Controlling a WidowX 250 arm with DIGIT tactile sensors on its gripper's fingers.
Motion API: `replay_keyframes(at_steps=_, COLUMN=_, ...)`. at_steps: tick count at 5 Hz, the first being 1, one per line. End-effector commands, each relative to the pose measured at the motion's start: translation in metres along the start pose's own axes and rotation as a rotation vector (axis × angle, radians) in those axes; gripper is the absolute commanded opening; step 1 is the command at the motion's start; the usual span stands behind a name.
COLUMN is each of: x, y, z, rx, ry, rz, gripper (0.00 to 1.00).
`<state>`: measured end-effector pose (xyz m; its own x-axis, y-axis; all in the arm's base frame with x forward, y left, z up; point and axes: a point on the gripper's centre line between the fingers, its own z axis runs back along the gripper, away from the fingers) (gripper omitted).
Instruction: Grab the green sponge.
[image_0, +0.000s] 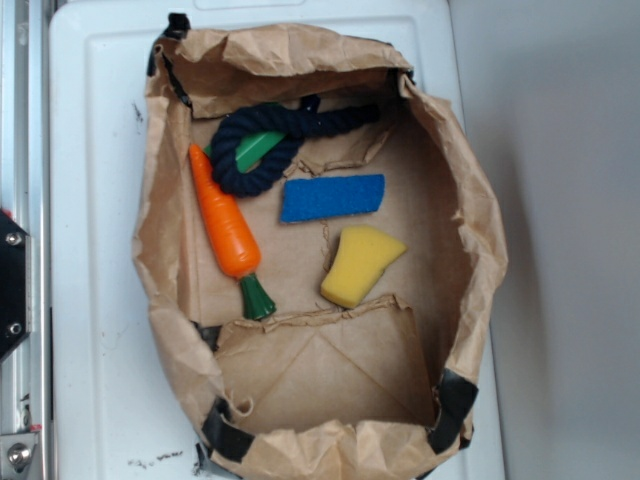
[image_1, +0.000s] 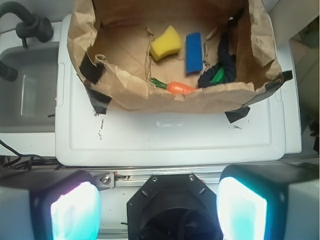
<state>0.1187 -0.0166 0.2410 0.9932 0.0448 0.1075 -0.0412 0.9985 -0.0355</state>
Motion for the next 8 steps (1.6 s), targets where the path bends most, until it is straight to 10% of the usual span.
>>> replay_keyframes(at_steps=1, x=0.061, y=0.001, z=-0.019, rx=0.014, ry=0.013, rz=0.132, gripper=1.0)
replay_keyframes(at_steps=3, x=0.111, y=0.016, z=-0.056, rx=-0.039, ry=-0.002, rz=0.324, gripper=1.0)
replay_keyframes(at_steps=8, x=0.13, y=0.024, z=-0.088, rx=0.011, ry=0.0, rz=0.536, gripper=1.0)
